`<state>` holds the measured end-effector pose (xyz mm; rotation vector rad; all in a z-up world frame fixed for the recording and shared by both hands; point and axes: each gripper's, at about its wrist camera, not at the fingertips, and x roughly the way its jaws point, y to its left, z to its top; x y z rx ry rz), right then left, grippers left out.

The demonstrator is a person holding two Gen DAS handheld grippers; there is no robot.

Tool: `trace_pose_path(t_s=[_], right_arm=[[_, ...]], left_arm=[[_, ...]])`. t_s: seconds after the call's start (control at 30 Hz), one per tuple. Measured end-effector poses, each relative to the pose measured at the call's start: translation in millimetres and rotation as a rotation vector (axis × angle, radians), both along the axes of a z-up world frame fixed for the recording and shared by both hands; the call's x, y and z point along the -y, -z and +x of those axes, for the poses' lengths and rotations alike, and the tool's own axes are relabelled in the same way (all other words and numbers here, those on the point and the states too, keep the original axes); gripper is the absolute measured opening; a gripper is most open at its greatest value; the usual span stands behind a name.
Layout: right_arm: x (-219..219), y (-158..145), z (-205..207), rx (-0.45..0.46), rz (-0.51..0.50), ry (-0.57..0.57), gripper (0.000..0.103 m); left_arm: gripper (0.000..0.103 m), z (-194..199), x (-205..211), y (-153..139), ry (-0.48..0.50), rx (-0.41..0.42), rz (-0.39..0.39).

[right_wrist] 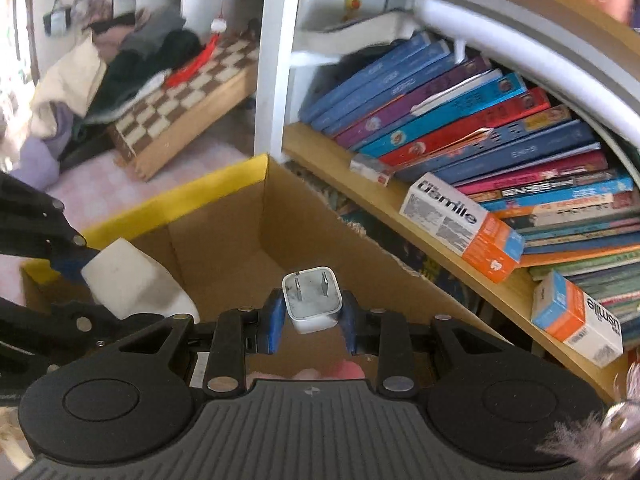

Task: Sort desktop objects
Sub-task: 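Carry the adapter and charger over the yellow box with both tools, then open right tool to drop adapter while left tool releases charger into box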

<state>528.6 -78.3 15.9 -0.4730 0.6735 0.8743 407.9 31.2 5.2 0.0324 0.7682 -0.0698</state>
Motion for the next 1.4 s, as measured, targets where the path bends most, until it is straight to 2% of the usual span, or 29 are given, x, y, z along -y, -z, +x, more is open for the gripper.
trace_pose_path(t_s=[0.5, 0.83, 1.0, 1.07, 1.13, 1.2, 1.3, 1.37, 1.4], right_arm=[[-29.1, 26.3, 29.0, -0.083, -0.116, -0.05, 0.027], [-37.1, 32.6, 26.5, -0.091, -0.174, -0.081, 0.027], [-35.4, 30.5, 24.5, -0.073, -0.169, -0.07, 0.028], [-34.4, 29.3, 23.7, -0.066, -0.165, -0.063, 0.034], [-33.4, 28.2, 22.9, -0.058, -0.161, -0.057, 0.046], [-32.4, 27.1, 22.1, -0.05, -0.157, -0.051, 0.054], [-30.9, 25.4, 20.9, -0.039, -0.151, -0.042, 0.056], [-29.4, 23.8, 20.0, -0.032, -0.145, -0.033, 0.057], [-27.7, 22.1, 19.4, -0.03, -0.138, -0.025, 0.059]], left_arm=[[0.023, 21.6, 5.0, 24.1, 0.026, -0.105, 0.029], [0.023, 25.6, 8.1, 31.7, 0.028, -0.129, 0.039], [0.023, 25.8, 8.5, 34.3, 0.026, -0.139, 0.046], [0.024, 26.3, 7.3, 34.5, 0.02, -0.144, 0.051], [0.028, 26.5, 7.6, 34.7, 0.023, -0.152, 0.059], [0.029, 25.1, 8.8, 34.0, 0.025, -0.154, 0.065], [0.037, 21.6, 10.4, 31.2, 0.028, -0.141, 0.068], [0.044, 18.4, 11.7, 26.5, 0.034, -0.12, 0.064], [0.052, 16.6, 13.1, 23.6, 0.04, -0.107, 0.062]])
